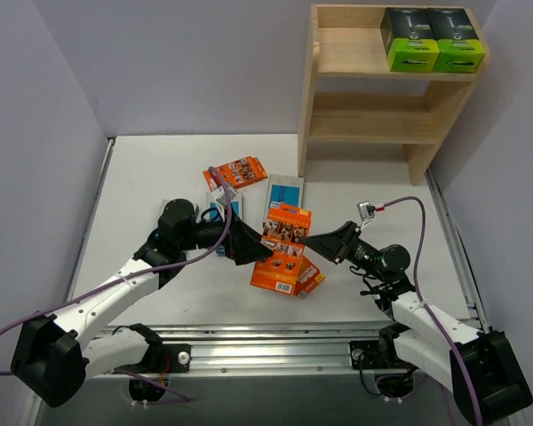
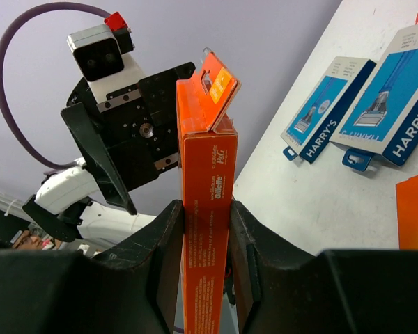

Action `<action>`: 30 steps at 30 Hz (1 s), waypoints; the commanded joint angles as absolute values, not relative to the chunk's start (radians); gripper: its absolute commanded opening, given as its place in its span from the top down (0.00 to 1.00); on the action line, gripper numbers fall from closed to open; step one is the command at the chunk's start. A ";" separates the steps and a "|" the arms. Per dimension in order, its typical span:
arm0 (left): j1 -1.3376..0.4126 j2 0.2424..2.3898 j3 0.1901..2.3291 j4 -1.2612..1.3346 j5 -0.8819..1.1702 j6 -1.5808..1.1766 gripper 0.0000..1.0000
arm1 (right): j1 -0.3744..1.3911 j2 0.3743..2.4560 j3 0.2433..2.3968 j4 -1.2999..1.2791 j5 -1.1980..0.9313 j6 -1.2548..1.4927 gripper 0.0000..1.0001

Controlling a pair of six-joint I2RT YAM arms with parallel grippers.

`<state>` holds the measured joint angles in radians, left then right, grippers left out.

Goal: Place and organize the shaving razors onto the shelf
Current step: Pass the shaving razor from the right arm to the left

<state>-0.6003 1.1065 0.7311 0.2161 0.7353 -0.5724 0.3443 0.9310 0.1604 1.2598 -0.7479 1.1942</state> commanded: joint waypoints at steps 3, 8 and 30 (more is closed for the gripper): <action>-0.601 1.178 0.709 0.498 0.890 -0.716 0.09 | 0.364 0.919 0.175 1.763 -0.749 1.216 1.00; -0.609 1.200 0.703 0.485 0.884 -0.713 0.16 | 0.376 0.908 0.170 1.758 -0.742 1.198 1.00; -0.647 0.961 0.888 -0.094 0.327 -0.229 0.90 | 0.376 0.778 0.222 1.289 -0.614 1.071 0.41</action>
<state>-0.6319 1.0729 0.8612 -0.0830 0.5179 -0.3595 0.3748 0.8253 0.1631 1.2625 -0.6590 1.1011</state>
